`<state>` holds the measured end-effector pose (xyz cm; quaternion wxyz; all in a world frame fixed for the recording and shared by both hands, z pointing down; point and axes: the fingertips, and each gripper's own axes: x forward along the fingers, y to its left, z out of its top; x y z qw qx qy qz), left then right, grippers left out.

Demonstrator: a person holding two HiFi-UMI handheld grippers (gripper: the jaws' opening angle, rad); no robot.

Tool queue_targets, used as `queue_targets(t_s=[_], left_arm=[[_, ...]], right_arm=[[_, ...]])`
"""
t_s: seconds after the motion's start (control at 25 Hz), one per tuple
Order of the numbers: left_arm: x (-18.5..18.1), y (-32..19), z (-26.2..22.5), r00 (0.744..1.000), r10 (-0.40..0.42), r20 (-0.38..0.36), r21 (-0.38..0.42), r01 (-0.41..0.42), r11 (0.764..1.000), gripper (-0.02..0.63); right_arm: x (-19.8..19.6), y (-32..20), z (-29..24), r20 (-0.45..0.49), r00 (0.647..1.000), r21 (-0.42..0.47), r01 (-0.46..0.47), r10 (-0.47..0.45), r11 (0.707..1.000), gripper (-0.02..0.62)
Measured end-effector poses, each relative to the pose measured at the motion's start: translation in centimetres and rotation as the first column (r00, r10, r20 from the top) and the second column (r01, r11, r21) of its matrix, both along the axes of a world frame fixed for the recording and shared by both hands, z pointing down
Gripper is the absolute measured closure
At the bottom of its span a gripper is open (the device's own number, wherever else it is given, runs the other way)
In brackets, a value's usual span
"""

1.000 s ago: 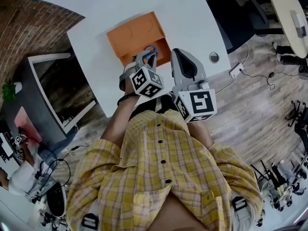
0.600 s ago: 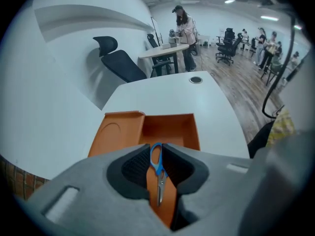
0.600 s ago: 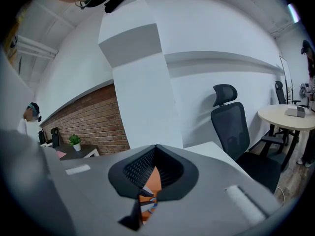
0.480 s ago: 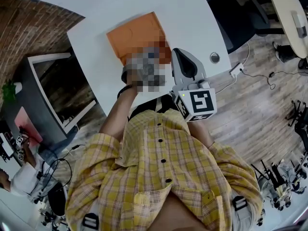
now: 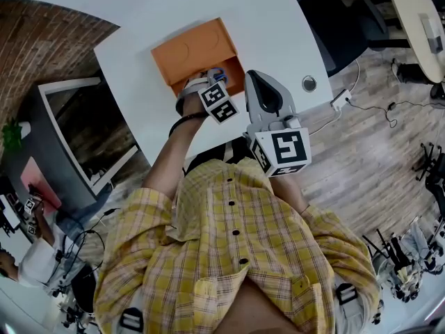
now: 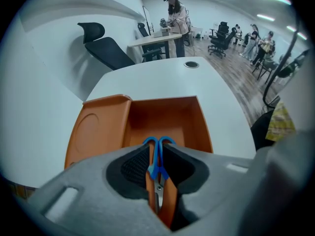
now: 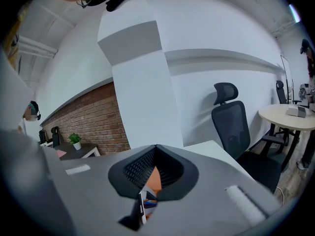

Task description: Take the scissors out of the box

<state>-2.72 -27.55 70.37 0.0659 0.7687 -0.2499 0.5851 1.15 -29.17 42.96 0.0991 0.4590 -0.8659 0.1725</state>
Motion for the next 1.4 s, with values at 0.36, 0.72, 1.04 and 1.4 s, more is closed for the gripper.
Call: queue_targets(t_s=[0.36,0.72,1.04,1.4], left_arm=[[0.1,-0.4,2.2,1.0,0.015,0.027,-0.046,-0.014,0.999,0.529],[0.2,-0.3,3.0,1.0,-0.016,0.009,-0.157,0.017,0.987,0.51],[0.1,-0.4,3.0,0.999,-0.046,-0.001,-0.124,0.046,0.991,0.523],[0.0,-0.5,1.6,0.998,-0.058,-0.005,-0.08,0.057,0.995,0.525]], right_arm=[[0.3,-0.4,0.4,-0.009,1.0,-0.006,-0.003,0.003,1.0,0.591],[0.8,-0.4,0.2,-0.009,1.0,-0.005,-0.005,0.005,1.0,0.591],[0.9,-0.3,0.0,-0.011,1.0,0.0,-0.007,0.007,1.0,0.591],[1.6,0.5,-0.9,-0.01,1.0,0.018,-0.01,0.01,1.0,0.591]])
